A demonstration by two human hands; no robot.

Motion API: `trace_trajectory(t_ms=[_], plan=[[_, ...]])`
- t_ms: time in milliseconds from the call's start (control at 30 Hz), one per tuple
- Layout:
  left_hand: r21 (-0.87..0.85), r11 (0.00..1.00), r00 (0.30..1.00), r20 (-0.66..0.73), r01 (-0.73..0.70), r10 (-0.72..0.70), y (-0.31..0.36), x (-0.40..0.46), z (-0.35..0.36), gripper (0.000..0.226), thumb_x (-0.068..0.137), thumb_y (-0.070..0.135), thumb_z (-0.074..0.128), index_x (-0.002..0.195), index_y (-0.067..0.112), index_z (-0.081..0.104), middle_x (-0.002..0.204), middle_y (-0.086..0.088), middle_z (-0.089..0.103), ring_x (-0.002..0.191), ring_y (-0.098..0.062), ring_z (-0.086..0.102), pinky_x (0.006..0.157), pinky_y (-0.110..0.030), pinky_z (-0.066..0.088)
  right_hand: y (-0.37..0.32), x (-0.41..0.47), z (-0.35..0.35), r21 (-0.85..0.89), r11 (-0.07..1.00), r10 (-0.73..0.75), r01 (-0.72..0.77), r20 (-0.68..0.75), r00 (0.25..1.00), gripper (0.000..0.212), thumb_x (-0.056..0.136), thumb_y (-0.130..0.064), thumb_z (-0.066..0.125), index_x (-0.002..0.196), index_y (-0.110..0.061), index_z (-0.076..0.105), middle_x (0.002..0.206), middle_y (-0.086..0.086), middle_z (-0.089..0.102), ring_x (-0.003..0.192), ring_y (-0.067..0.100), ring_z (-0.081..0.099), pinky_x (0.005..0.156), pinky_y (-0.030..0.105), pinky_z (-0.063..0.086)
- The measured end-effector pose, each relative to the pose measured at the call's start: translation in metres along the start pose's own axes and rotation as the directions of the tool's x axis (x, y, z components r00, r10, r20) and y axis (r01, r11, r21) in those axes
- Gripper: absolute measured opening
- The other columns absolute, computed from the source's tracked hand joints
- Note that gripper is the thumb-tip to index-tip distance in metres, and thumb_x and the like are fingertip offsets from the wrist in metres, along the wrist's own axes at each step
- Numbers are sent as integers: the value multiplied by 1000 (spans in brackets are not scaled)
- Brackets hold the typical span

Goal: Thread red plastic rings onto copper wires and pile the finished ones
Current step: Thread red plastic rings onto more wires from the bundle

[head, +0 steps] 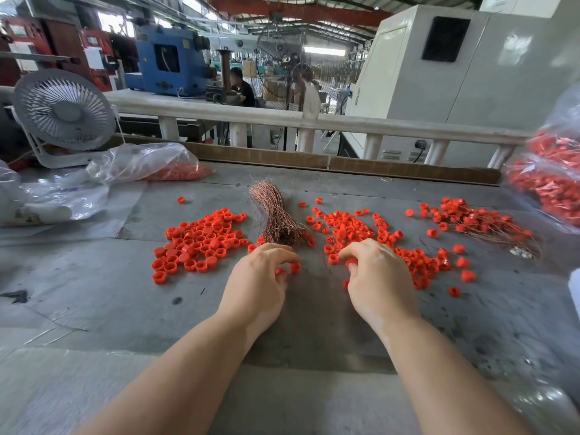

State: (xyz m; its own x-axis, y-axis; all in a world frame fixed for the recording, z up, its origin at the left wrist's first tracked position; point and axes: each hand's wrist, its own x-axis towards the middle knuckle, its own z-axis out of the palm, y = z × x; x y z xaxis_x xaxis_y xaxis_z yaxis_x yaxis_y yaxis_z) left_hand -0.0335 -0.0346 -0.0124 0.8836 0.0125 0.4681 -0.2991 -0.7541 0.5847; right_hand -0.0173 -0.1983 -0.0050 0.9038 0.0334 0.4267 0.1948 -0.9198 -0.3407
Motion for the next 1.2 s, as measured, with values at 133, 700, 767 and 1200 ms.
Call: trace_trajectory(t_ms=[133, 700, 767, 1200], plan=[[-20, 1000, 1000, -16, 15, -16, 1, -1, -1, 34, 80, -12, 57, 98, 12, 73, 106, 9, 58, 92, -3, 52, 73, 10, 23, 2, 0, -1, -31, 995, 90, -92, -45, 995, 30, 83, 0, 54, 100, -23, 66, 101, -5, 60, 100, 17, 53, 69, 24, 29], [23, 987, 987, -49, 157, -156, -1, 1, -1, 14, 83, 6, 65, 91, 17, 67, 88, 11, 39, 78, -11, 47, 64, -11, 26, -4, -1, -3, 119, 993, -14, 17, -24, 1000, 17, 86, -7, 58, 91, -18, 69, 93, -2, 64, 92, 21, 57, 75, 28, 40], [31, 986, 985, -56, 165, -163, -2, 1, 0, 13, 83, 9, 65, 92, 17, 68, 89, 10, 40, 81, -13, 49, 65, -11, 25, -7, -2, -4, 143, 984, -104, 104, -5, 995, 9, 84, -12, 63, 89, -16, 70, 91, -2, 62, 92, 19, 56, 79, 25, 38], [66, 991, 993, 16, 114, -115, 2, 0, -3, 11, 83, 10, 64, 89, 19, 67, 86, 8, 53, 87, -15, 53, 73, -19, 35, -9, -3, -5, 96, 976, -202, 196, 61, 978, 7, 84, -19, 66, 88, -19, 73, 95, -2, 62, 97, 18, 49, 89, 34, 37]])
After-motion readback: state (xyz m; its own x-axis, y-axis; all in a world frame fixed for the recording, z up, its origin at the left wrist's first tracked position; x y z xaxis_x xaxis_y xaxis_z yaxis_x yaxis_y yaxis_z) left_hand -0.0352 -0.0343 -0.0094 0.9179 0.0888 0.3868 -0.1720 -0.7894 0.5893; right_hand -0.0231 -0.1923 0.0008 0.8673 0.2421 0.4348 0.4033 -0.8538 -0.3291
